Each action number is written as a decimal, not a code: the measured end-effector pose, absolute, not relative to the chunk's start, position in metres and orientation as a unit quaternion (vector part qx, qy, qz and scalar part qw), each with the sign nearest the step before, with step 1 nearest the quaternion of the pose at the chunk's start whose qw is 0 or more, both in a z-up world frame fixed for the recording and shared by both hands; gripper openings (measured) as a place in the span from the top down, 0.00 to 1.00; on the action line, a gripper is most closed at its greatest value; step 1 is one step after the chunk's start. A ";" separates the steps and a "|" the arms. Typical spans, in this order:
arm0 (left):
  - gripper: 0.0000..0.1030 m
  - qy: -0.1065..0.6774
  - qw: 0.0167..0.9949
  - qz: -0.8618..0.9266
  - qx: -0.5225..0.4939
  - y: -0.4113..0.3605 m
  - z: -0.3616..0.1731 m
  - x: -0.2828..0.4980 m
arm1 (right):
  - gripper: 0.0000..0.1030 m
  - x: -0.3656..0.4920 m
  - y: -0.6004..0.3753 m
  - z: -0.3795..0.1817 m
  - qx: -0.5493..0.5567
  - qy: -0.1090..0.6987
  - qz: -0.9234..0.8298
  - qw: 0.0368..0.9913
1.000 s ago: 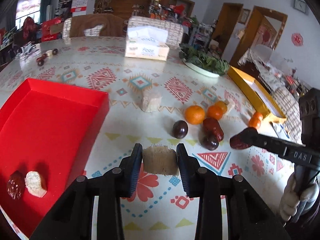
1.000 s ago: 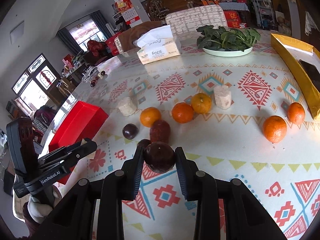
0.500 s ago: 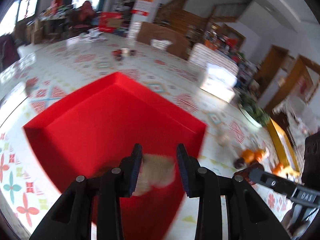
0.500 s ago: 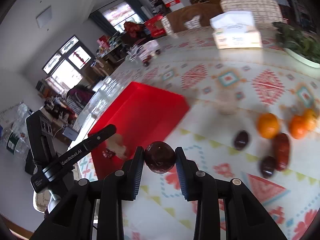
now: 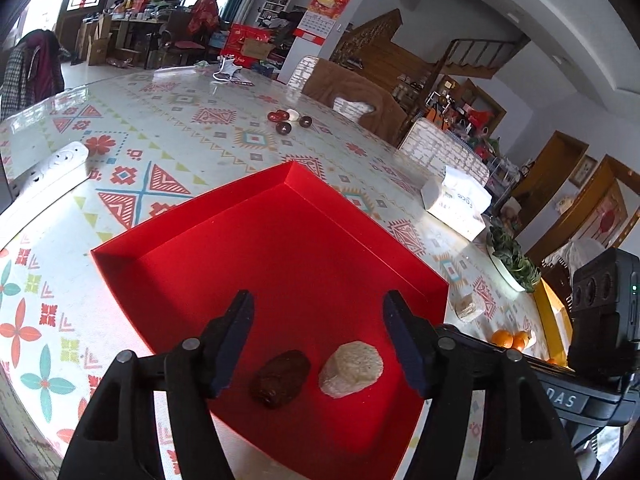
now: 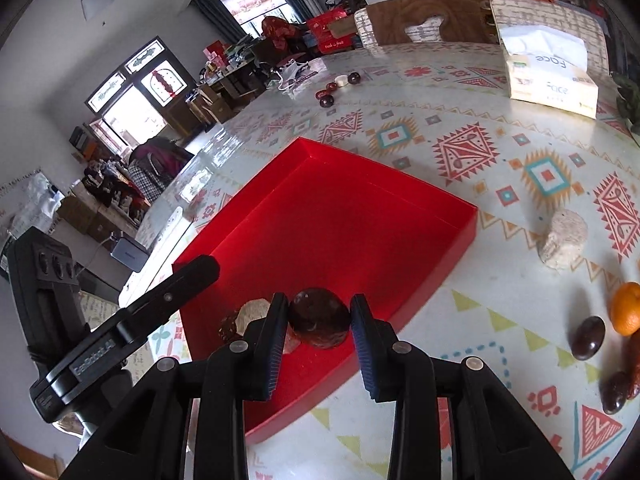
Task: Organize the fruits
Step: 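Place the rice cake and red date into the red tray with both grippers, then grasp a red date with the left gripper while the right gripper grasps a tangerine, then drop the red date and tangerine into the red tray with both grippers, then move both grippers back toward the tangerines on the table, then grasp a tangerine with the left gripper while the right gripper grasps another tangerine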
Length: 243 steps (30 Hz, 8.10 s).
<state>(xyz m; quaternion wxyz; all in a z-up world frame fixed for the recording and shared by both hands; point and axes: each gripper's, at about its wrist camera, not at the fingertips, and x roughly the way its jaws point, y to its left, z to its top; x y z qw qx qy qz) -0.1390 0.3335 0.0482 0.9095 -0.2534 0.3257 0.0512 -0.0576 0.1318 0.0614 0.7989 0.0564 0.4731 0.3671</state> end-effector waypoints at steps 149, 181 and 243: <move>0.32 0.309 0.920 -0.031 -0.238 0.273 0.094 -0.142 | 0.43 -0.070 -0.125 0.087 0.147 0.417 0.153 0.884; 0.28 0.406 0.894 -0.111 -0.153 0.139 0.056 -0.094 | 0.42 -0.055 -0.278 0.052 0.203 0.421 -0.019 0.884; 0.66 0.330 0.933 -0.035 -0.140 0.212 0.084 -0.109 | 0.64 -0.073 -0.166 0.091 0.161 0.382 0.112 0.903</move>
